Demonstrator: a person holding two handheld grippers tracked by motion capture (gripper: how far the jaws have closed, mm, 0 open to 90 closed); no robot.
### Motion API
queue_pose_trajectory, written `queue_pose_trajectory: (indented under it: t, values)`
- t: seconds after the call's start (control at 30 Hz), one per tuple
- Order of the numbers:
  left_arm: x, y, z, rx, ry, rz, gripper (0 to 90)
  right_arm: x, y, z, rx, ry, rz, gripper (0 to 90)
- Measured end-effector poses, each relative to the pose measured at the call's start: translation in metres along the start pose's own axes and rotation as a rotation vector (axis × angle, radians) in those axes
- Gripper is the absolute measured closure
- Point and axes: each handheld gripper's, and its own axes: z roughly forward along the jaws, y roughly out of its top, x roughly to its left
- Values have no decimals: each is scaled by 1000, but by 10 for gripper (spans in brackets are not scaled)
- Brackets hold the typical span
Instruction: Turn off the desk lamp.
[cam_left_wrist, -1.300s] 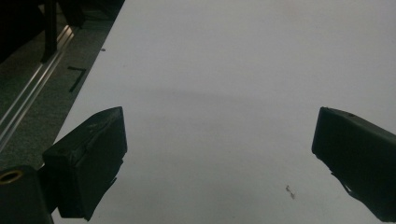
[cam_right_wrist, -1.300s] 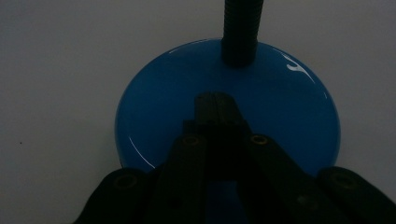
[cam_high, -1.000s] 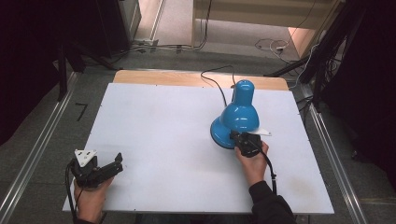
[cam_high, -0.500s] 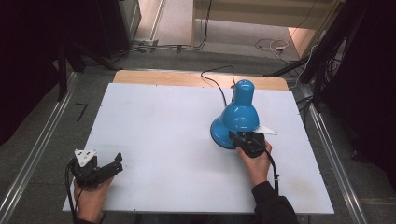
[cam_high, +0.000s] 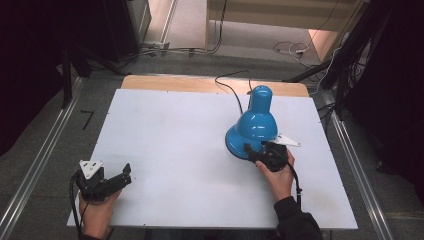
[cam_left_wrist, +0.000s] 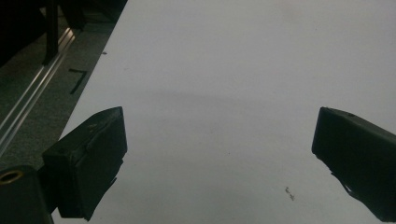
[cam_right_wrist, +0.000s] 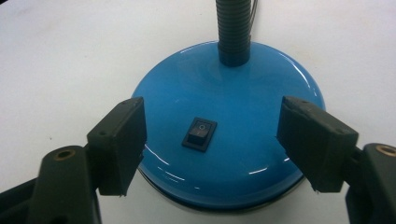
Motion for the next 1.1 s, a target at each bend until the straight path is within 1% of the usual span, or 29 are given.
queue_pose_trajectory:
  t: [0.07, 0.1, 0.17, 0.37, 0.6, 0.8, 1.1]
  values:
    - [0, 0, 0, -1, -1, -1, 39, 0, 0, -1, 3, 1, -2, 208]
    - [-1, 0, 0, -1, -1, -1, 39, -1, 0, -2, 1, -8, -5, 206]
    - [-1, 0, 0, -1, -2, 1, 40, -1, -1, -3, 2, -3, -1, 205]
    - [-1, 0, 0, -2, -4, -1, 39, -4, -3, -5, 4, -17, -3, 197]
    - [-1, 1, 0, -2, -5, -2, 39, -4, -4, -7, 2, -20, -10, 192]
    - [0, 1, 0, -2, -5, -2, 40, -5, -5, -11, 0, -15, -11, 191]
    - [-1, 1, 0, -2, -4, -1, 40, -9, -6, -18, 1, -19, -17, 191]
